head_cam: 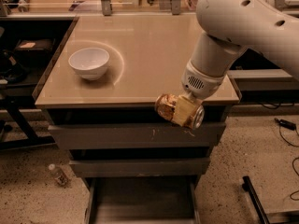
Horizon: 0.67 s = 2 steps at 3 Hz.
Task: Place orange can into bottom drawer
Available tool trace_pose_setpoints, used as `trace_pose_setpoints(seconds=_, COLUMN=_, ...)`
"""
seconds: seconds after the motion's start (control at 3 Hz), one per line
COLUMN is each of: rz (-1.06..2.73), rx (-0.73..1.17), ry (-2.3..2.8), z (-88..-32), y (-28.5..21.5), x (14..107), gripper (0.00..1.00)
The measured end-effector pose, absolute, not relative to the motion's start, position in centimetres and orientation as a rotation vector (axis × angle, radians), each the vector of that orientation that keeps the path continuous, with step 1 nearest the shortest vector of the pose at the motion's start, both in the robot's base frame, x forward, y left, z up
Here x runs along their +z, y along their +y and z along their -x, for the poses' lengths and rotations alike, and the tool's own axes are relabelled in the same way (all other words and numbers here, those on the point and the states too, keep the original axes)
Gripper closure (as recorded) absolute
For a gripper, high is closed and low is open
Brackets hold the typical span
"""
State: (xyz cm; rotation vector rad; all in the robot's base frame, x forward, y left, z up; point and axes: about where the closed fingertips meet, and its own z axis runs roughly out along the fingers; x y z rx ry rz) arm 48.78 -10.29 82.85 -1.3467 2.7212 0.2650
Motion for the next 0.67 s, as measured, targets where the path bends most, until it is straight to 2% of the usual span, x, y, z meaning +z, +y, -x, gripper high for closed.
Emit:
trace_pose_setpoints(seconds=0.33, rz=1.344, rx=0.314, ry=2.751, z=-46.8, y=-10.1, x=81.6, gripper=1.0)
trace_pose_setpoints(seconds=0.67, rz=1.334, rx=0.451, ry=2.818, z=-43.4, y=-8.6, x=77.2, gripper=1.0)
